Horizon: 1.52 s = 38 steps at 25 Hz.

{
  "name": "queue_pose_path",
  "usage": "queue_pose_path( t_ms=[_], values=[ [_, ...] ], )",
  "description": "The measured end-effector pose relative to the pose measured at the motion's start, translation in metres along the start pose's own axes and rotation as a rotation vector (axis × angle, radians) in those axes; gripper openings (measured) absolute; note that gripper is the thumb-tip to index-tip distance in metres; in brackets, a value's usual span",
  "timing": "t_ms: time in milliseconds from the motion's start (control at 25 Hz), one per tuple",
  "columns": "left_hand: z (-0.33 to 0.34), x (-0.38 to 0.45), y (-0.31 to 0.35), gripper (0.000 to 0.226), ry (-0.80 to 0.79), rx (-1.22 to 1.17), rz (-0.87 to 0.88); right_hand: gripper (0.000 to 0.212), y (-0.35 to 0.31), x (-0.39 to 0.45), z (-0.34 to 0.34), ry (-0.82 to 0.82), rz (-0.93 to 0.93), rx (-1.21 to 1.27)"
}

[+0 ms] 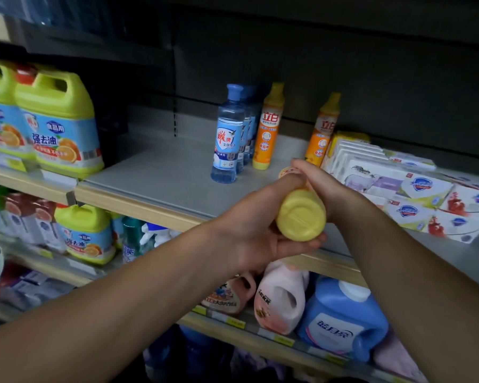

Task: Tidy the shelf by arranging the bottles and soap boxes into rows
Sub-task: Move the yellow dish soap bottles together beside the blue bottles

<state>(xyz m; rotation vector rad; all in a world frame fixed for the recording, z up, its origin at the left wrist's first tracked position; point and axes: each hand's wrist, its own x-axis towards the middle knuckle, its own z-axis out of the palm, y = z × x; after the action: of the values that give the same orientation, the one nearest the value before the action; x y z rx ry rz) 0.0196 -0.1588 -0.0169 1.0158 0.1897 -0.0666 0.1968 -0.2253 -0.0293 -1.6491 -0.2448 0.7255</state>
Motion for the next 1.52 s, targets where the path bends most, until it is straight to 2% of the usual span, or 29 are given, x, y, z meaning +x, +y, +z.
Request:
queue_pose_path(
  t_ms=[120, 200, 320, 440, 520, 600, 680, 760, 800, 880, 960, 1080, 1200, 1280, 1360, 1520],
  values=[
    [-0.002, -0.002, 0.001, 0.035, 0.021, -0.034, -0.027, 0.041, 0.006, 0.002, 0.005, -0.054, 0.001, 0.031],
    [-0.006, 0.000, 0.002, 0.041, 0.029, -0.017, -0.053, 0.050, 0.004, 0.002, 0.008, -0.053, 0.009, 0.085],
    [-0.017, 0.002, 0.004, 0.047, 0.020, -0.056, -0.083, 0.061, 0.001, -0.002, 0.010, -0.133, -0.021, 0.310],
    [-0.031, 0.003, 0.002, 0.064, -0.106, -0.087, -0.111, 0.046, -0.004, -0.010, 0.007, -0.174, -0.167, 0.469],
    [-0.043, 0.009, -0.003, 0.075, -0.166, -0.051, -0.089, 0.033, -0.015, -0.016, 0.003, -0.121, -0.304, 0.486],
    [-0.054, 0.018, -0.008, 0.071, -0.082, 0.082, 0.048, 0.028, -0.031, -0.027, 0.004, 0.026, -0.445, 0.239],
    [-0.060, 0.026, -0.015, 0.057, 0.135, 0.409, 0.292, 0.037, -0.044, -0.039, 0.013, 0.251, -0.559, -0.124],
    [-0.059, 0.032, -0.022, 0.050, 0.298, 0.786, 0.536, 0.051, -0.052, -0.043, 0.024, 0.482, -0.640, -0.349],
    [-0.057, 0.035, -0.026, 0.051, 0.368, 0.902, 0.634, 0.056, -0.055, -0.043, 0.030, 0.573, -0.659, -0.431],
    [-0.055, 0.039, -0.030, 0.049, 0.415, 0.896, 0.742, 0.061, -0.060, -0.042, 0.037, 0.622, -0.649, -0.502],
    [-0.052, 0.035, -0.030, 0.042, 0.319, 0.653, 0.677, 0.058, -0.061, -0.039, 0.036, 0.452, -0.581, -0.329],
    [-0.047, 0.022, -0.024, 0.043, 0.046, 0.135, 0.349, 0.058, -0.052, -0.032, 0.025, 0.009, -0.374, 0.178],
    [-0.044, 0.013, -0.017, 0.056, -0.277, -0.226, 0.059, 0.068, -0.034, -0.025, 0.016, -0.268, -0.264, 0.495],
    [-0.045, 0.011, -0.015, 0.064, -0.381, -0.368, -0.015, 0.069, -0.024, -0.023, 0.014, -0.333, -0.260, 0.542],
    [-0.045, 0.012, -0.017, 0.068, -0.409, -0.427, -0.023, 0.060, -0.019, -0.023, 0.015, -0.364, -0.273, 0.538],
    [-0.050, 0.020, -0.023, 0.064, -0.344, -0.316, 0.006, 0.040, -0.026, -0.031, 0.019, -0.274, -0.329, 0.490]
  ],
)
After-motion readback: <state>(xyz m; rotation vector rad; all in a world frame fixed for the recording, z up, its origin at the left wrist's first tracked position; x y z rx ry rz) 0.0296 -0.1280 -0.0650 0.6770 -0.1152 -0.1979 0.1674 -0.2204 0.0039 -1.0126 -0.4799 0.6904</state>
